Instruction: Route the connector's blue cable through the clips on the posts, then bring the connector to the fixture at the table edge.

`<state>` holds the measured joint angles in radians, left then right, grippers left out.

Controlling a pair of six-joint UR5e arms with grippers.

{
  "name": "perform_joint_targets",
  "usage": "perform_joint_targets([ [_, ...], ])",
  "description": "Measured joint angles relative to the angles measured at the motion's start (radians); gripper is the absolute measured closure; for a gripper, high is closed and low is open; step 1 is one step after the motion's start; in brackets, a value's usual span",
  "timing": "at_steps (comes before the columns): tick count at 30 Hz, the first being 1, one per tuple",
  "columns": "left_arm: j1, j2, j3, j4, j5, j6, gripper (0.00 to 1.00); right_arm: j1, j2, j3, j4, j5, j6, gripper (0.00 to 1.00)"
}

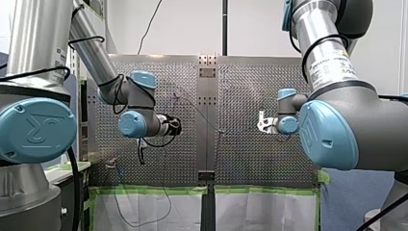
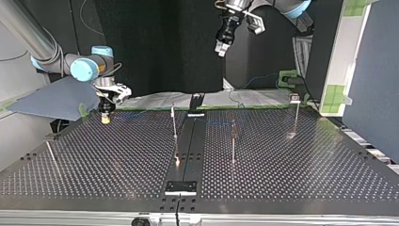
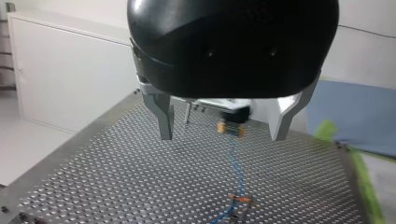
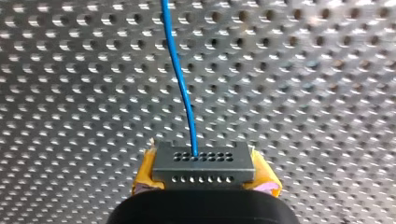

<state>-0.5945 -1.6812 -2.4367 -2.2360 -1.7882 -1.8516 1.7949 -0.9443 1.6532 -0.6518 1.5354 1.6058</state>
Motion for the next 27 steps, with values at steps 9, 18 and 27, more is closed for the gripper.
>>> perform_joint_targets([
  [9,0.001,0.0,-0.064,-0.005,0.0,0.002,0.0,-0.006,-0.021,0.0,0.003,0.006,0.005,1.0],
  [18,0.004,0.001,-0.07,0.038,-0.037,0.001,0.0,-0.017,-0.021,0.0,0.001,0.002,0.006,1.0],
  [27,0.008,0.001,-0.07,0.1,-0.05,-0.024,0.0,-0.022,-0.027,0.001,0.01,0.009,0.003,1.0],
])
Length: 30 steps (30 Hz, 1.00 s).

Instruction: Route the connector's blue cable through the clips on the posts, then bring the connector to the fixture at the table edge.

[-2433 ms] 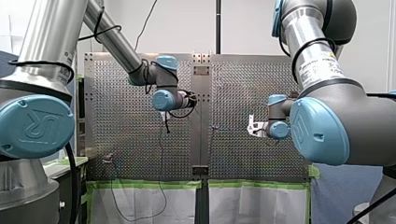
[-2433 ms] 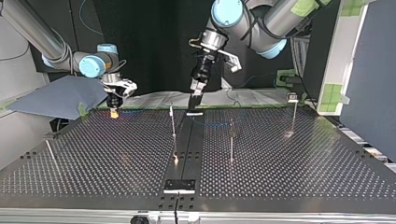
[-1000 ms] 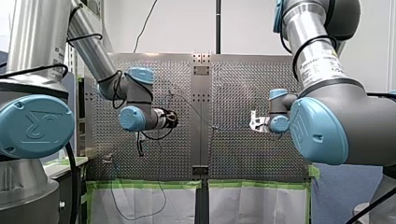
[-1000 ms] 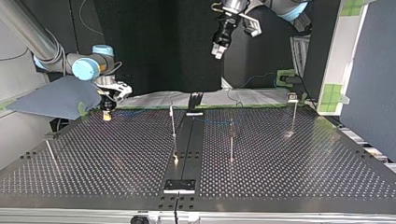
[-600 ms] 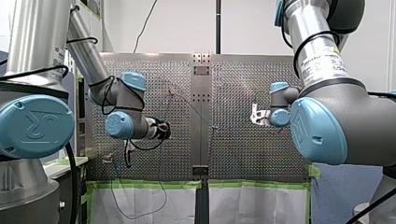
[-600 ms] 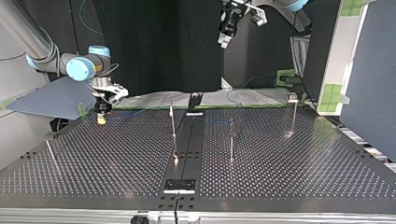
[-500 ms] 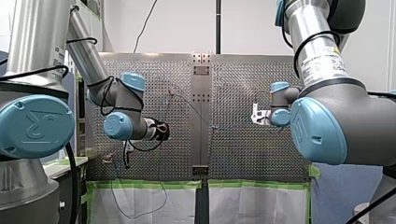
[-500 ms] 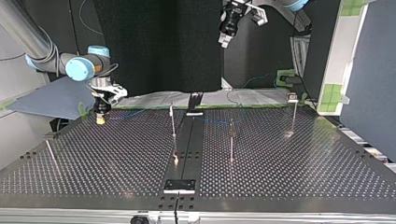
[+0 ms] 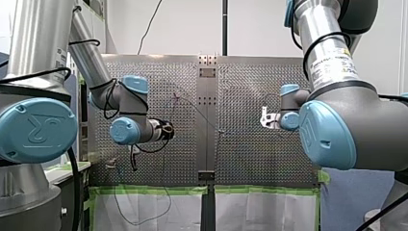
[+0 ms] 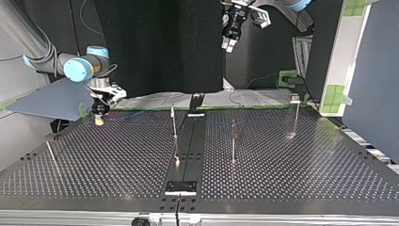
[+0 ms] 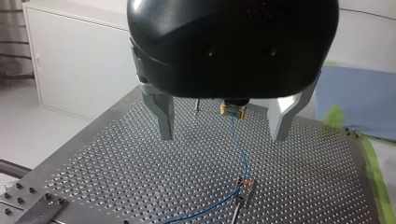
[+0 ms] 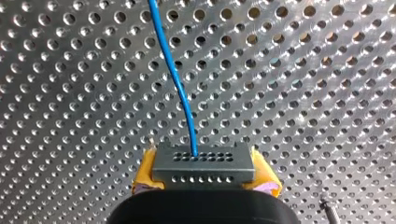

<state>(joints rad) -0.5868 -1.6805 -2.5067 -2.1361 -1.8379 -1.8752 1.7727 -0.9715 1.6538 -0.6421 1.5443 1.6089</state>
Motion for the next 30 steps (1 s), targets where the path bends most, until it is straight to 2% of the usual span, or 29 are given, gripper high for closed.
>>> perform_joint_targets([
  [4,0.002,0.0,0.0,-0.002,0.001,0.002,0.0,-0.001,-0.022,0.0,0.016,0.023,0.002,1.0],
  [7,0.003,0.0,0.0,-0.008,0.001,0.006,0.0,0.003,-0.046,0.001,0.031,0.047,0.01,1.0],
  [12,0.005,0.0,-0.001,-0.02,0.001,0.012,0.0,0.007,-0.095,0.001,0.061,0.074,0.049,1.0],
  [14,0.006,0.0,-0.001,-0.025,0.001,0.015,0.0,0.005,-0.114,0.001,0.071,0.076,0.061,1.0],
  [16,0.007,0.0,-0.001,-0.027,0.001,0.017,0.0,0.003,-0.129,0.001,0.082,0.078,0.065,1.0],
  [22,0.011,0.0,0.0,-0.033,0.002,0.019,0.0,-0.008,-0.179,0.0,0.128,0.085,0.062,1.0],
  [30,0.019,0.0,0.0,-0.042,0.003,0.019,0.0,-0.034,-0.252,-0.006,0.2,0.088,0.039,1.0],
])
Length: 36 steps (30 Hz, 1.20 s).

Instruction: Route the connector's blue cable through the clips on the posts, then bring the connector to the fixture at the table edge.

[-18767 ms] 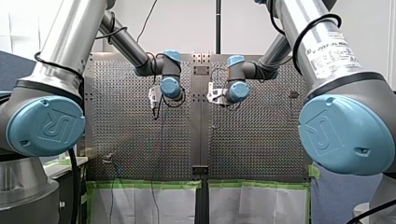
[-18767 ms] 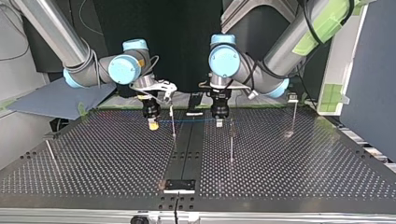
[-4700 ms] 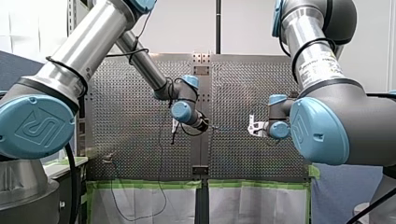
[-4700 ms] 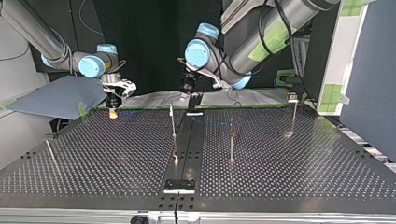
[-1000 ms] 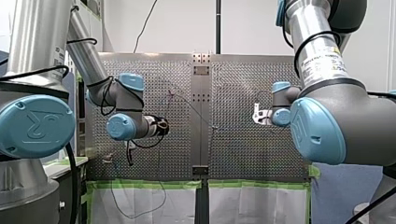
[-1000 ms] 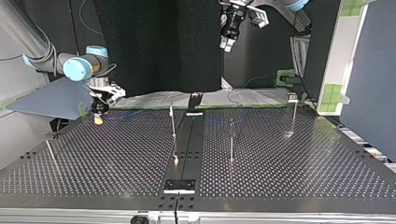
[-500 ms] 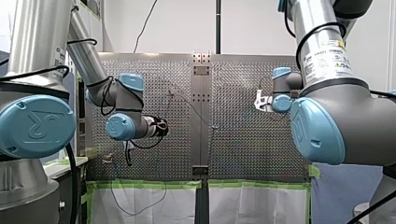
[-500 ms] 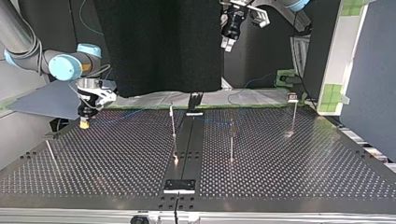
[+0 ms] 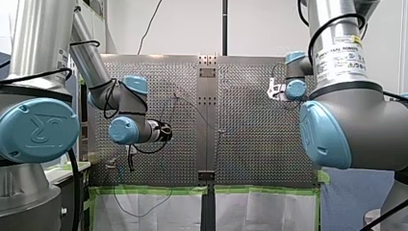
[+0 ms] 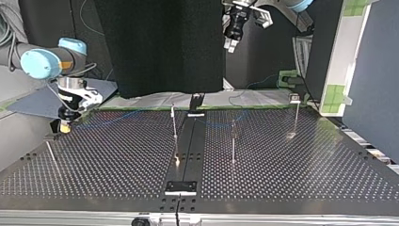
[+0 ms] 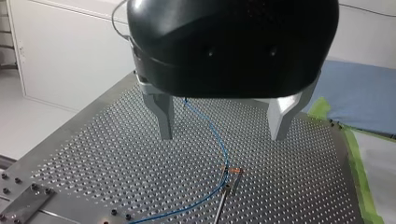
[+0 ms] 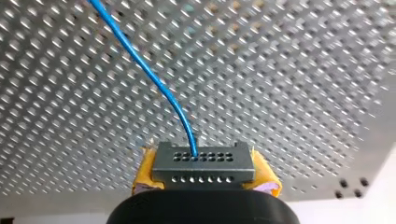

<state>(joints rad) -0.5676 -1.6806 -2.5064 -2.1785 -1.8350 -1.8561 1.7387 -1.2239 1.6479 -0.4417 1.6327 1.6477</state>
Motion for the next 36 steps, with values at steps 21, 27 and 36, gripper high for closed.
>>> perform_joint_targets([
  [21,0.014,0.0,0.0,-0.04,-0.002,0.03,0.0,-0.098,-0.04,-0.005,0.077,-0.022,-0.054,1.0],
  [27,0.02,0.0,0.0,-0.045,-0.002,0.036,0.0,-0.119,-0.036,-0.005,0.076,-0.027,-0.055,1.0],
  [36,0.03,0.0,0.0,-0.058,-0.001,0.053,0.0,-0.145,-0.031,-0.004,0.071,-0.036,-0.057,1.0],
])
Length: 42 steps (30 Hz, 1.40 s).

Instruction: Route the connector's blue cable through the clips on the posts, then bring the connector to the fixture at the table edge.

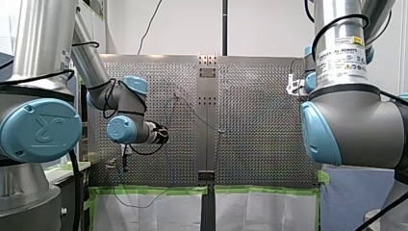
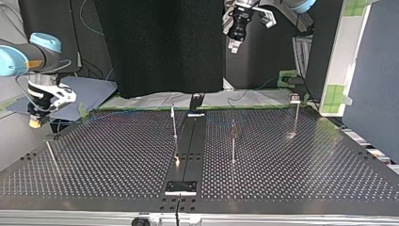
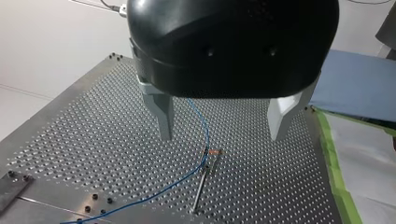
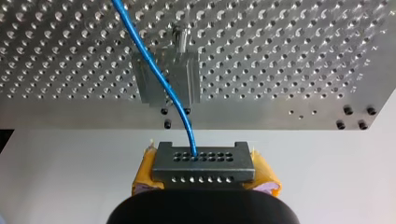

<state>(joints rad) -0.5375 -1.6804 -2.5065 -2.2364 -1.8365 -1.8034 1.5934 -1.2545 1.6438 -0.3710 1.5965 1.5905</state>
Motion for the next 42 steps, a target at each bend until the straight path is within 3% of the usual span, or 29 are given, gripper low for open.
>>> perform_joint_targets([
  [13,0.008,0.0,0.003,-0.009,0.003,0.01,0.0,-0.03,0.041,-0.001,-0.014,-0.098,-0.004,1.0],
  [24,0.011,0.0,0.004,-0.029,-0.001,0.037,0.0,-0.047,0.056,-0.009,-0.068,-0.19,0.012,1.0],
  [29,0.011,0.0,0.004,-0.033,-0.014,0.047,0.0,-0.05,0.066,-0.028,-0.062,-0.236,0.01,1.0],
  [32,0.011,0.0,0.004,-0.035,-0.021,0.051,0.0,-0.053,0.081,-0.042,-0.047,-0.258,-0.001,1.0],
  [42,0.011,-0.001,0.004,-0.038,-0.026,0.054,0.0,-0.071,0.105,-0.055,-0.035,-0.29,-0.012,1.0],
])
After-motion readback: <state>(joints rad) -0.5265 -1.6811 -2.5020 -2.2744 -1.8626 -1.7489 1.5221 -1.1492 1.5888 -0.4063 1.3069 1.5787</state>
